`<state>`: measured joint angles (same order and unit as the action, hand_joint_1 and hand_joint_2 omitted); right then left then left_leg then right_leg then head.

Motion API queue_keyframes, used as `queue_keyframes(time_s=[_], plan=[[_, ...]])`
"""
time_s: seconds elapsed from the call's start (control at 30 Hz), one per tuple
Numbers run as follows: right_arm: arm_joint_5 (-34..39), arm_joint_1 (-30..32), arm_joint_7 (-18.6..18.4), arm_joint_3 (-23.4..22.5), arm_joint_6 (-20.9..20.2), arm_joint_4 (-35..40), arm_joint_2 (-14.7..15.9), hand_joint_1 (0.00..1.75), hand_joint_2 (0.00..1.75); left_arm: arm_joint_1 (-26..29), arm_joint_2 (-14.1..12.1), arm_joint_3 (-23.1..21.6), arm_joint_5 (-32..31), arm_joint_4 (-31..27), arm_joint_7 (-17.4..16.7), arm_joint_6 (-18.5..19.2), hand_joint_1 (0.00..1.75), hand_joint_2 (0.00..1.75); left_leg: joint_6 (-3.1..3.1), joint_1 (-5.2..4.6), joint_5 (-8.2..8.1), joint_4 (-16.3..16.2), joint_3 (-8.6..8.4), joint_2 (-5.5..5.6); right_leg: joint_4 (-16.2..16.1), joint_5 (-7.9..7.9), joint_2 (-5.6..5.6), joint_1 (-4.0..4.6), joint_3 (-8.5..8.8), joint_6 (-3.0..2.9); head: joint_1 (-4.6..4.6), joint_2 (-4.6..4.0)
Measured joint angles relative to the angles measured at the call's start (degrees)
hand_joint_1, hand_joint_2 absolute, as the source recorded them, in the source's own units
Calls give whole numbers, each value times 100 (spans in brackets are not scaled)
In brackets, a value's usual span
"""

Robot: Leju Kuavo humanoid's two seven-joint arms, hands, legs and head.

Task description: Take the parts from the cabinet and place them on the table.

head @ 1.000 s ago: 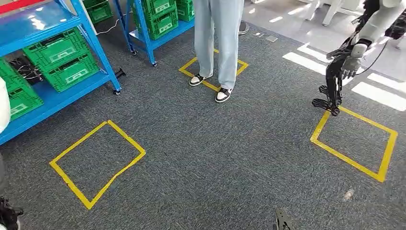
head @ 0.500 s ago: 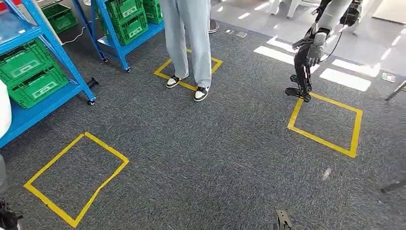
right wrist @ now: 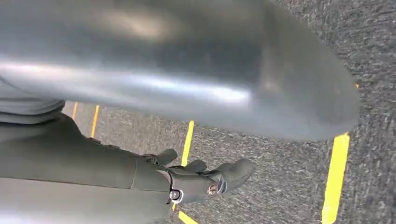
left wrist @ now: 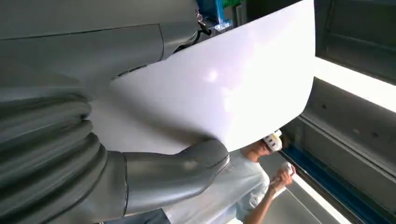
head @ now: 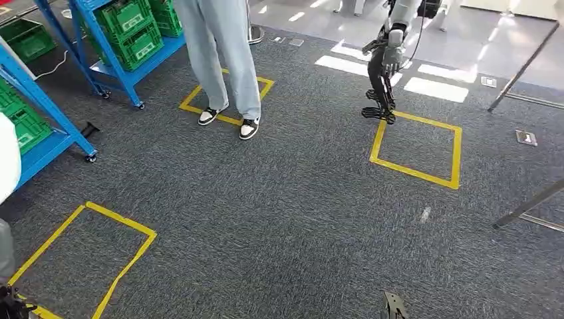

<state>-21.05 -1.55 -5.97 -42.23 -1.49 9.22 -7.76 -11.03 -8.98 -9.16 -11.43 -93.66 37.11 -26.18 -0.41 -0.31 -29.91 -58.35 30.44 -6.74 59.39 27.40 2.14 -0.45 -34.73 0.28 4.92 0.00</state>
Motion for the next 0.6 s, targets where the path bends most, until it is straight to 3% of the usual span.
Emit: queue_keyframes(time_s=[0.03,0.07,0.1,0.13,0.2,0.23,0.27,0.33,0.37,0.4,0.43,0.47,0.53,0.57,0.6], plan=[[11,1,7,-13,-11,0,0,0,0,1,2,0,0,-13,0,9,175,175,-33,-1,-10,4,-16,-45,-33,-25,-55,-21,1,-39,0,0],[15,9,9,-20,-24,0,-2,0,0,5,4,-2,0,-30,-2,32,175,175,-91,34,-64,-38,2,158,-53,-50,-99,-57,13,-75,-4,0],[22,8,13,-24,-24,0,-2,0,0,12,11,-7,-2,-46,-2,46,175,175,-113,39,-224,-219,72,427,-56,-62,-146,-67,8,-97,-22,0],[31,2,37,-26,-26,0,-2,0,0,18,9,-7,-15,-52,-9,48,175,175,-127,48,-443,-578,229,569,-56,-70,-190,-68,-2,-116,-31,0],[46,-6,68,-33,-22,0,-2,0,0,72,24,-13,-42,-50,-44,74,175,175,-139,51,-863,-1548,677,640,-51,-80,-340,-58,-28,-135,-33,0],[46,-3,74,-42,-22,0,0,0,0,94,31,-13,-57,-50,-53,90,175,175,-131,51,-888,-1777,795,644,-45,-85,-412,-54,-37,-138,-28,0],[48,8,81,-55,-22,0,-2,0,0,100,44,-13,-70,-50,-59,98,175,175,-116,51,-767,-1716,772,649,-41,-88,-491,-53,-38,-134,-31,0],[50,18,83,-66,-22,0,-2,0,0,94,72,-15,-90,-63,-79,98,175,175,-65,51,-269,-931,409,714,-29,-100,-650,-52,-33,-116,-31,0],[55,16,83,-72,-22,0,-2,0,0,94,81,-15,-105,-83,-94,98,175,175,-23,50,-6,-372,147,868,-26,-109,-731,-53,-31,-102,-33,0],[57,16,83,-81,-22,0,-9,0,0,91,85,-17,-118,-94,-92,98,175,175,20,52,-30,-69,10,1154,-28,-125,-790,-66,-43,-73,-28,0],[55,0,83,-94,-20,0,-17,0,0,96,92,-20,-120,-101,-92,98,175,175,11,45,-16,8,21,1153,-15,-144,-870,-65,-80,-33,-29,0],[55,10,83,-111,-20,0,-15,0,0,93,94,-20,-122,-107,-94,100,175,175,15,21,-12,-9,22,1078,-33,-172,-918,-90,-110,11,-31,0],[55,56,83,-118,-20,0,-17,0,0,92,129,-20,-122,-133,-94,100,175,175,77,-6,15,5,11,979,-90,-221,-1037,-112,-121,100,-33,0],[55,62,83,-122,-20,0,-17,0,0,95,162,-28,-125,-159,-92,98,175,175,137,84,88,106,-39,889,-68,-225,-1051,-112,-135,126,-31,0],[55,66,81,-122,-20,-2,-26,0,0,96,195,-37,-129,-177,-98,100,175,175,169,57,111,133,-49,803,87,-90,-696,-49,-209,119,-22,0]])
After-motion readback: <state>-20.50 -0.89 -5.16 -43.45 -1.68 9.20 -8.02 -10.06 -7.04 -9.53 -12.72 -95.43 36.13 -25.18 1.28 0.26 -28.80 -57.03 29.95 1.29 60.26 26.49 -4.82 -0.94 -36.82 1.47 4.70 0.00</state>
